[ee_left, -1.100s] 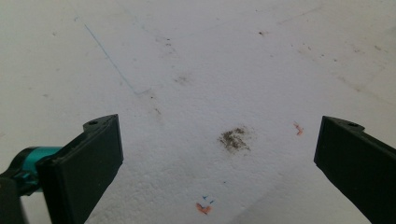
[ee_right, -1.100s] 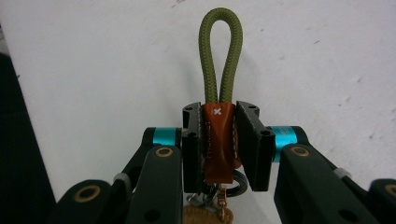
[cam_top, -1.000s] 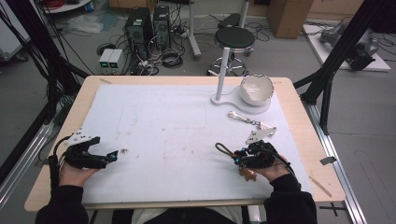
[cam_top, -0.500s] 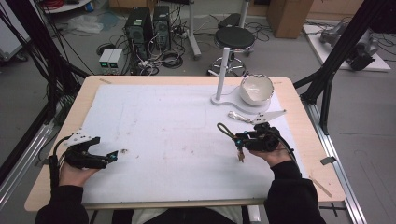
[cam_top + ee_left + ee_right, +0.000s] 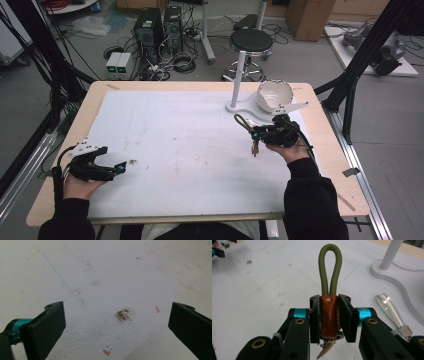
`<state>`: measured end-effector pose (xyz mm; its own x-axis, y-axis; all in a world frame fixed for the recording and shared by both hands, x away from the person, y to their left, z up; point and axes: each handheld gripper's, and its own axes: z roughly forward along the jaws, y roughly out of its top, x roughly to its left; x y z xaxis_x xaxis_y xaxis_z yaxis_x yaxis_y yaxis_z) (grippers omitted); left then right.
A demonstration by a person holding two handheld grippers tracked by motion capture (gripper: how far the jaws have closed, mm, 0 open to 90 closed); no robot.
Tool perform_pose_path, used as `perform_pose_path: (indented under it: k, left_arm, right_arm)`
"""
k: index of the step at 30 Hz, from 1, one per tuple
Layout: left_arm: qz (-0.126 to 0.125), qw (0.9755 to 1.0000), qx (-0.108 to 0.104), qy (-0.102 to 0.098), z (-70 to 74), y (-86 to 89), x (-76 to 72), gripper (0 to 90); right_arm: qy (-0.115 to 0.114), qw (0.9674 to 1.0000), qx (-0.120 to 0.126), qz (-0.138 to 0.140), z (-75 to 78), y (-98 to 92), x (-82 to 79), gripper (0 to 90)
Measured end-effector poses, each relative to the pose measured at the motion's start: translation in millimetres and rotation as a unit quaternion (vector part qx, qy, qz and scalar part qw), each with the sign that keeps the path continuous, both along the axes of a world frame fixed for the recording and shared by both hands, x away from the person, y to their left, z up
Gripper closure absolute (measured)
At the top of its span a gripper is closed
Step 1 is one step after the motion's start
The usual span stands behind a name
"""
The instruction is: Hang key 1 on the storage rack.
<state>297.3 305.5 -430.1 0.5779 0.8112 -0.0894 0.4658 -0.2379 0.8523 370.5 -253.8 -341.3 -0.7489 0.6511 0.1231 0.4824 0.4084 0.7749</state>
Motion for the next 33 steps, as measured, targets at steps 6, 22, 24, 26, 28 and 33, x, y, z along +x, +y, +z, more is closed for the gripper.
perform_pose_path:
  k: [6,22,24,26,28,33]
  left_arm:
    - [0.000,1.0000,0.000,0.000,0.1,0.1,0.0,1.7]
    - [0.001,1.0000,-0.001,0.001,0.0,0.3,0.2,1.7]
    - [0.001,1.0000,-0.001,0.001,0.0,0.2,0.2,1.7]
    - [0.000,1.0000,0.000,0.000,0.1,0.3,0.2,1.7]
    - [0.001,1.0000,0.000,0.000,0.0,0.2,0.1,1.7]
    - [-0.001,1.0000,0.004,0.004,-0.7,-0.5,0.9,1.7]
  right_arm:
    - [-0.006,0.9998,0.010,-0.014,9.3,-2.7,11.2,72.3]
    - [-0.024,0.9990,0.007,-0.037,40.0,-3.1,37.0,72.2]
    - [-0.023,0.9990,0.009,-0.037,41.8,-2.9,38.4,72.2]
    - [-0.023,0.9989,0.014,-0.039,46.6,-2.9,42.8,72.2]
    - [-0.023,0.9990,0.012,-0.037,49.1,-2.7,47.0,72.2]
    - [-0.025,0.9987,0.011,-0.042,58.3,-2.3,53.1,72.2]
